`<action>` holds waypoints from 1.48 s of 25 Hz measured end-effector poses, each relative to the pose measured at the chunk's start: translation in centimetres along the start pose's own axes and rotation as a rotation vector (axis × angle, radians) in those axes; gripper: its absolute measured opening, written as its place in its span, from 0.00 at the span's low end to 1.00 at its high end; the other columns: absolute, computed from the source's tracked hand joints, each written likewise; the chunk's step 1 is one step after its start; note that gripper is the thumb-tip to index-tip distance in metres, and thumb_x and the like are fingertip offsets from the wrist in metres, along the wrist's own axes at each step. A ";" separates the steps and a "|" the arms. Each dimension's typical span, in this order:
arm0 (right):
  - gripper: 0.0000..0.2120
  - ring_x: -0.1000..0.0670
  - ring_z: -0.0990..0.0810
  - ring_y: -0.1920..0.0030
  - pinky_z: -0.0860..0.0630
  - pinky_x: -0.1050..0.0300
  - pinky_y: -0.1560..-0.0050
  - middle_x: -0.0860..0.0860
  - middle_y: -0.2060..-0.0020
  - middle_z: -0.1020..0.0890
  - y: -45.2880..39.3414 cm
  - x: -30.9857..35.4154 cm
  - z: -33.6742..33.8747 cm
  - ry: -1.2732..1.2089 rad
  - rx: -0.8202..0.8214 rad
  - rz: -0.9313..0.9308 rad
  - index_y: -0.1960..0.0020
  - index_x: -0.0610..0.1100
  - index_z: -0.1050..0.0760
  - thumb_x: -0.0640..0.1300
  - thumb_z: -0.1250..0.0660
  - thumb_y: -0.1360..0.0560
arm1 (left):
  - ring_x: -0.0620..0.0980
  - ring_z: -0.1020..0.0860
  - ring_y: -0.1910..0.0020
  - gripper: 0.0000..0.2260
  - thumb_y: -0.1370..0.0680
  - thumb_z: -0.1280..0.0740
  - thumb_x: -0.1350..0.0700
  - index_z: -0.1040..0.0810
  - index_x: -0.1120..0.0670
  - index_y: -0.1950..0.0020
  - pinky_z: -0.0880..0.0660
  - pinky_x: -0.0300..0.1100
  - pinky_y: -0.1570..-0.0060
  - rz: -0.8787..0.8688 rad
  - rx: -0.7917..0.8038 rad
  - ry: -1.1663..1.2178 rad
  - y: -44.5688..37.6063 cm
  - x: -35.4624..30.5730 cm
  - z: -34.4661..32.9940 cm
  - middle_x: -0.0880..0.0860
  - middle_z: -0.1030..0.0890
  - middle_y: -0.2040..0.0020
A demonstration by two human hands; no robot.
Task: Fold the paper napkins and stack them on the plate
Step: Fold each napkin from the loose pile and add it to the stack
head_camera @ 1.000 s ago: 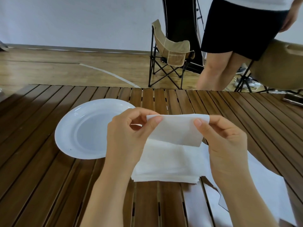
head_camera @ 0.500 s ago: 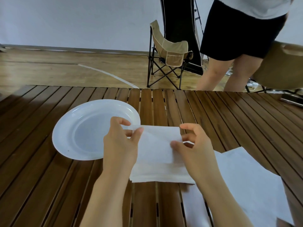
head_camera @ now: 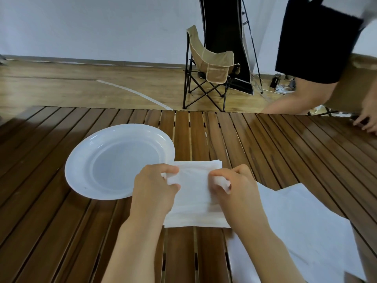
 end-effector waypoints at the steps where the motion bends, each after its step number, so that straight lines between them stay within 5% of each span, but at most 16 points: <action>1: 0.15 0.52 0.31 0.57 0.30 0.65 0.64 0.54 0.58 0.35 0.0 -0.2 -0.1 0.021 -0.011 0.011 0.68 0.53 0.33 0.41 0.40 0.24 | 0.42 0.27 0.49 0.15 0.27 0.28 0.56 0.21 0.43 0.42 0.30 0.35 0.46 0.005 0.016 -0.016 0.0 0.1 -0.1 0.45 0.25 0.40; 6: 0.08 0.55 0.28 0.53 0.32 0.71 0.59 0.57 0.51 0.33 -0.1 -0.3 0.8 -0.117 -0.049 0.028 0.58 0.59 0.24 0.46 0.34 0.24 | 0.40 0.32 0.46 0.11 0.24 0.31 0.54 0.20 0.43 0.43 0.35 0.34 0.42 -0.046 -0.029 -0.047 0.3 -0.7 0.5 0.45 0.26 0.37; 10: 0.07 0.54 0.25 0.55 0.31 0.68 0.56 0.52 0.48 0.27 -0.3 -2.8 3.8 -0.075 -0.195 -0.084 0.51 0.48 0.21 0.38 0.33 0.25 | 0.39 0.31 0.42 0.07 0.23 0.33 0.55 0.18 0.43 0.51 0.40 0.32 0.43 -0.122 -0.155 -0.026 0.6 -2.0 1.7 0.44 0.25 0.40; 13: 0.13 0.45 0.25 0.49 0.25 0.51 0.49 0.47 0.43 0.26 -0.2 -6.9 3.6 0.183 -0.032 -0.307 0.41 0.45 0.25 0.38 0.33 0.25 | 0.40 0.30 0.46 0.07 0.24 0.32 0.55 0.18 0.43 0.55 0.38 0.31 0.44 -0.162 -0.192 -0.032 0.8 -2.8 1.9 0.43 0.23 0.43; 18: 0.19 0.45 0.26 0.42 0.29 0.49 0.43 0.49 0.39 0.28 1.1 -10.0 1.2 0.410 0.223 -0.448 0.35 0.47 0.32 0.44 0.35 0.24 | 0.40 0.30 0.49 0.06 0.23 0.33 0.56 0.19 0.45 0.52 0.37 0.31 0.47 -0.117 -0.141 0.017 1.2 -3.2 1.4 0.41 0.25 0.45; 21: 0.18 0.47 0.25 0.43 0.30 0.49 0.41 0.50 0.42 0.25 0.9 -10.4 1.0 0.407 0.185 -0.481 0.35 0.48 0.32 0.44 0.35 0.24 | 0.40 0.30 0.49 0.07 0.23 0.34 0.56 0.19 0.45 0.51 0.37 0.32 0.46 -0.106 -0.140 0.018 1.3 -3.2 1.5 0.42 0.25 0.44; 25: 0.13 0.49 0.28 0.55 0.37 0.51 0.44 0.52 0.59 0.26 0.9 -11.0 0.9 0.387 0.192 -0.557 0.42 0.50 0.31 0.40 0.34 0.24 | 0.41 0.29 0.51 0.07 0.22 0.34 0.56 0.19 0.44 0.51 0.38 0.29 0.49 -0.074 -0.152 0.018 1.1 -2.8 1.7 0.42 0.25 0.45; 30: 0.04 0.48 0.31 0.59 0.39 0.51 0.47 0.51 0.63 0.26 0.6 -11.5 2.1 0.304 0.071 -0.590 0.50 0.49 0.26 0.43 0.34 0.24 | 0.41 0.30 0.51 0.07 0.22 0.34 0.55 0.20 0.44 0.51 0.37 0.30 0.49 -0.061 -0.153 0.018 1.0 -2.8 1.6 0.41 0.26 0.46; 37: 0.06 0.47 0.31 0.55 0.35 0.47 0.46 0.48 0.52 0.28 0.3 -12.4 2.8 0.249 -0.004 -0.577 0.49 0.46 0.28 0.44 0.32 0.24 | 0.40 0.30 0.53 0.07 0.22 0.35 0.56 0.20 0.43 0.50 0.36 0.26 0.56 -0.079 -0.136 0.013 0.9 -2.9 1.6 0.41 0.26 0.47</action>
Point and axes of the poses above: each hand's wrist, its own y-axis away from the middle knuckle, its own z-axis out of the back of the hand, x = y × z, the point moved 7 cm from there along -y, towards the middle knuckle
